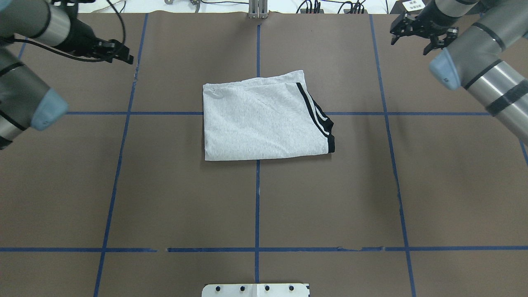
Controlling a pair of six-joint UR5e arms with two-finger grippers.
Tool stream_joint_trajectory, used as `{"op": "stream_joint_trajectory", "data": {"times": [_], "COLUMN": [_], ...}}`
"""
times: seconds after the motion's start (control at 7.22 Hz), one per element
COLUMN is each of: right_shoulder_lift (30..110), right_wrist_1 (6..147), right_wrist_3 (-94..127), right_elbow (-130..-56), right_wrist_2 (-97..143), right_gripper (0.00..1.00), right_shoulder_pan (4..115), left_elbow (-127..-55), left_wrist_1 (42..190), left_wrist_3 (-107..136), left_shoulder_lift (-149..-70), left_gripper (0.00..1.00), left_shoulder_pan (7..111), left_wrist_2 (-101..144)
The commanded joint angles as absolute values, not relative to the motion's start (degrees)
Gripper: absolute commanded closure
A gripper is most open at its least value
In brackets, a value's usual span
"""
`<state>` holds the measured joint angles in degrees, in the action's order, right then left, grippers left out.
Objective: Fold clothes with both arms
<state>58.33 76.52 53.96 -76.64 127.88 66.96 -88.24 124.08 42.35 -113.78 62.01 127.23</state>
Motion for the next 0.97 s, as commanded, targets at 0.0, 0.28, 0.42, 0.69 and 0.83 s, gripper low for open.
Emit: {"op": "stream_joint_trajectory", "data": {"times": [0.0,0.28,0.42,0.69,0.83], "right_shoulder_lift": [63.18,64.33,65.90,66.53,68.19], "right_wrist_1": [82.74,90.24,91.31,94.56,94.66], "right_wrist_3": [35.52,23.41,18.59,15.39,15.21], "right_elbow": [-77.34,-77.26,-78.39,-80.15,-81.64], "right_wrist_2": [132.01,131.31,131.57,131.40,131.31], "right_gripper": [0.00,0.00,0.00,0.00,0.00], "right_shoulder_pan": [73.72,77.58,80.04,81.21,81.04], "left_elbow": [-93.14,-96.05,-99.54,-101.25,-100.81], "left_wrist_1": [123.58,121.83,115.03,100.87,99.07], "left_wrist_3": [28.54,24.61,22.78,8.85,8.70], "left_shoulder_lift": [-106.03,-100.56,-98.72,-99.31,-99.40], "left_gripper": [0.19,0.12,0.01,0.01,0.01], "left_shoulder_pan": [69.05,73.55,76.52,82.68,82.70], "left_wrist_2": [130.87,134.29,134.30,133.86,133.94]}}
